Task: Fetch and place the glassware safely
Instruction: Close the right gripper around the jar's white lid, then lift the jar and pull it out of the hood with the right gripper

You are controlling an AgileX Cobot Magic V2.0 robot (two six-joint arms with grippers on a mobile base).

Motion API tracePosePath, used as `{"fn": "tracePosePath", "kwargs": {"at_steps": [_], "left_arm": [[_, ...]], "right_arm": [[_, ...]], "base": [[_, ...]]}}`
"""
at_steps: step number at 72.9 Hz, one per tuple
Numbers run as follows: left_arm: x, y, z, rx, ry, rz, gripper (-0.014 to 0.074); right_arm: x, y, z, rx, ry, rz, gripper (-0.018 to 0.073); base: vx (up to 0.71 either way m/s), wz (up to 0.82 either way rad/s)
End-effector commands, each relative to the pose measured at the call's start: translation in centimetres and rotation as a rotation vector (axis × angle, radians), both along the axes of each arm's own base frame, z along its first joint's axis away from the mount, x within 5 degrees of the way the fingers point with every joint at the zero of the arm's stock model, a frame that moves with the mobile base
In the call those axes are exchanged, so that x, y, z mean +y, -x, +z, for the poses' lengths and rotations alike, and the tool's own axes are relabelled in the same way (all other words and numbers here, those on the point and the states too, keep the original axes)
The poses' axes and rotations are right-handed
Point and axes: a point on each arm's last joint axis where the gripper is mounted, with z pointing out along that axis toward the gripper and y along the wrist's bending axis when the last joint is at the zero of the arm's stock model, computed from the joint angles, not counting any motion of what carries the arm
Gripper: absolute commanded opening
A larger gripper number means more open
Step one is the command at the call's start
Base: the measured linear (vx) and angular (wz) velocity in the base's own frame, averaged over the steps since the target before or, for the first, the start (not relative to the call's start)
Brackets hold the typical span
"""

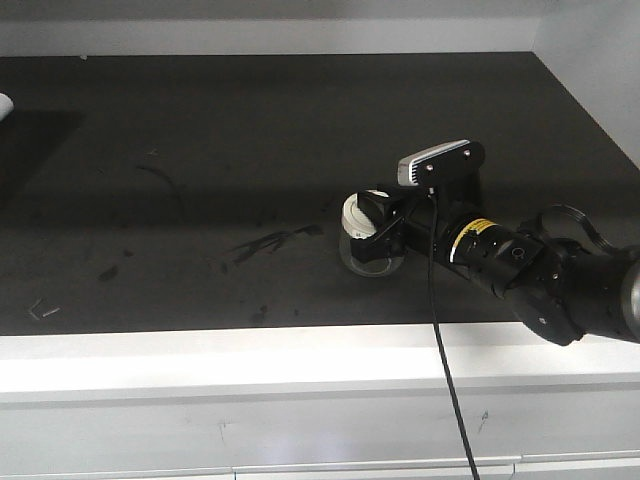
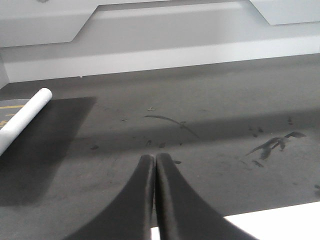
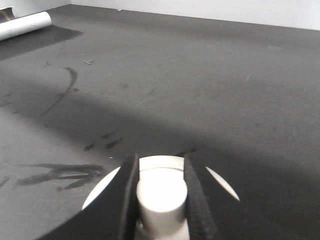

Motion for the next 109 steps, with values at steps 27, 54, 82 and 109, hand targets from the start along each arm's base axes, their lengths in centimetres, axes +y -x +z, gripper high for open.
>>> {"fn": "tracePosePath", "kwargs": {"at_steps": [27,54,82,109], "left_arm": [[0.0,-0.1,1.4,-0.084,0.023,-0.002,-0.0007],[0.0,-0.1,1.4,-0.084,0.023,-0.002,-0.0007],[0.0,-0.1,1.4,-0.084,0.023,-0.002,-0.0007],[0.0,-0.1,1.4,-0.084,0.023,-0.002,-0.0007]], "right_arm": [[-1.2,2.7,7.9,-0.174,-0.039,-0.023,-0.0004],[-3.6,9.4,10.3,-0.271,-0.082,-0.017,-0.0001],[-4.2,16.8,9.0,-0.208,-0.122,0.195,-0.0001],[-2.1,17.4,7.5,-0.104,-0.170,0.476,-0.0001]], "base": [[0.00,0.00],[0.00,0.00],[0.00,0.00],[0.00,0.00]]}}
